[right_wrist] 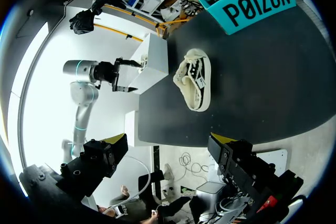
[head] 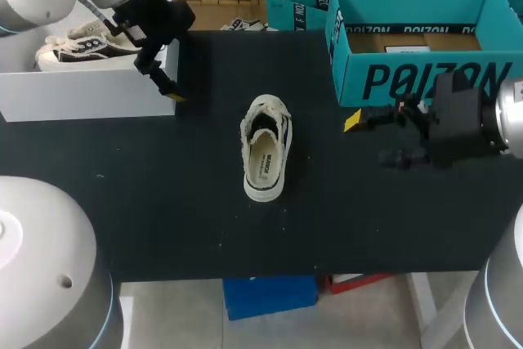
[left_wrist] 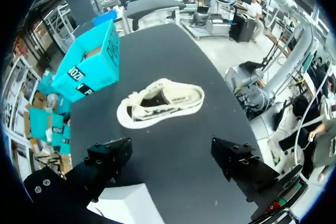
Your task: Take the shoe out of the shoebox, open the shoe tongue, remove and reinsert the insole, then place the shoe into the shoebox
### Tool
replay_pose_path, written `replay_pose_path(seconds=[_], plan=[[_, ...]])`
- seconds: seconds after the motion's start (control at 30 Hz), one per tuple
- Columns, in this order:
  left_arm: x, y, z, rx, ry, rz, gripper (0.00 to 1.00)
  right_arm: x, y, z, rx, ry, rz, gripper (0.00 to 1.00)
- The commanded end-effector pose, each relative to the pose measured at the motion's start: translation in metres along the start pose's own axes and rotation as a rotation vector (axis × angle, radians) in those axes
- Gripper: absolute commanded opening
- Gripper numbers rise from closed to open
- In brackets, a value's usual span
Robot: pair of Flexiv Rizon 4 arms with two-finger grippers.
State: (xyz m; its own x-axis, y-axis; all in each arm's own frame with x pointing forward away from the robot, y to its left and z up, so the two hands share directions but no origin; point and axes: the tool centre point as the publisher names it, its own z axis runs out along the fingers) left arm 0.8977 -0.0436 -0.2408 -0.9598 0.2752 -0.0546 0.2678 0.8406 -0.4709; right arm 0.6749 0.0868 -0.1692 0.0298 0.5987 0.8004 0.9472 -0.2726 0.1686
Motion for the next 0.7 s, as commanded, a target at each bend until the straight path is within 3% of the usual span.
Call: replay_pose_path(seconds=[0.03,0.33,0.7], plan=[[0.021,0.013,-0.009,0.067,-0.106,-0.223,1.00,0.000,0.000,0.001,0.000,0.000,0.000,1.00],[0.042,0.032,-0.026,0.142,-0.143,-0.241,1.00,0.000,0.000,0.001,0.000,0.000,0.000,1.00],[0.049,0.054,-0.030,0.150,-0.164,-0.215,1.00,0.000,0.000,0.001,0.000,0.000,0.000,1.00]])
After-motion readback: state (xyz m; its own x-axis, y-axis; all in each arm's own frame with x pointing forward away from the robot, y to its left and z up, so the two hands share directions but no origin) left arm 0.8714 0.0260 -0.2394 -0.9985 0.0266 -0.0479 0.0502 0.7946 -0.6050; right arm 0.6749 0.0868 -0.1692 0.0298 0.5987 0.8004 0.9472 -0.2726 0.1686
